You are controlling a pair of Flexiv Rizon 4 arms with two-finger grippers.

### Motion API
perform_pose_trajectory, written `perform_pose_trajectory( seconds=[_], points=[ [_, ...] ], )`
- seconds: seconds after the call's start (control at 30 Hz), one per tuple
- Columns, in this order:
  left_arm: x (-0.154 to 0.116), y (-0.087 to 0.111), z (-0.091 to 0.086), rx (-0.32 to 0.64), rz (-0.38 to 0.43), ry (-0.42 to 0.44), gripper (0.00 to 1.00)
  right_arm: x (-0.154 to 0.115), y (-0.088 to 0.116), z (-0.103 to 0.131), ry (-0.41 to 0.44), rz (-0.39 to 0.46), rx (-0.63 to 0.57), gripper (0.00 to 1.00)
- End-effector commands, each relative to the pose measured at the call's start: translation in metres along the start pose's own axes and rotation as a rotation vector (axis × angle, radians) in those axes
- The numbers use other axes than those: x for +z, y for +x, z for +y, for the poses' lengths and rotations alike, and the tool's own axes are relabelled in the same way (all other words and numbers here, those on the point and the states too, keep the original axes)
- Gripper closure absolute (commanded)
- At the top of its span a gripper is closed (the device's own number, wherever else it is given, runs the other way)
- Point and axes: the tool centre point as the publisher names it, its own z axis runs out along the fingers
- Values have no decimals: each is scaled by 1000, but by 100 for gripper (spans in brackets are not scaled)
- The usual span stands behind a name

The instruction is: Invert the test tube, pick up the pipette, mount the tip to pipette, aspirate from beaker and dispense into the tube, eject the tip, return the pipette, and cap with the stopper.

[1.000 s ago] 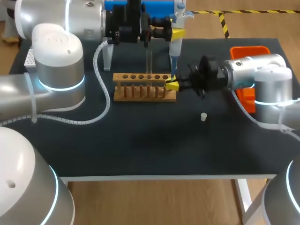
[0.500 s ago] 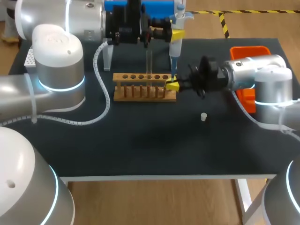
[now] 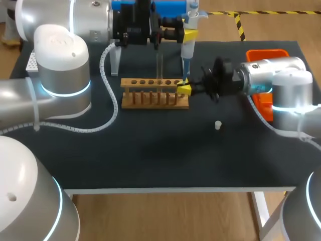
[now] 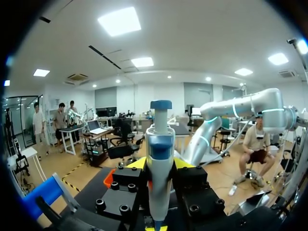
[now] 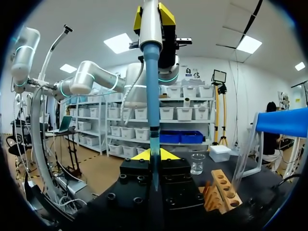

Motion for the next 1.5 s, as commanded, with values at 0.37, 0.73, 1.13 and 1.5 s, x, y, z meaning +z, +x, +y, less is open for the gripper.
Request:
perform_pose_trajectory(
  seconds=[0.37,0.73,1.13,1.5],
  points=[
    [1,1,6,-2,-2,-2,100,0,-4,21,2,13,-10,100],
    [1,1,6,-2,-2,-2,100,0,2,4,37,18,-4,0],
    [1,1,6,-2,-2,-2,100,-25,20,-30,112,16,26,0],
    [1,1,6,-2,-2,-2,100,-33,27,-39,148,10,26,0]
  ],
)
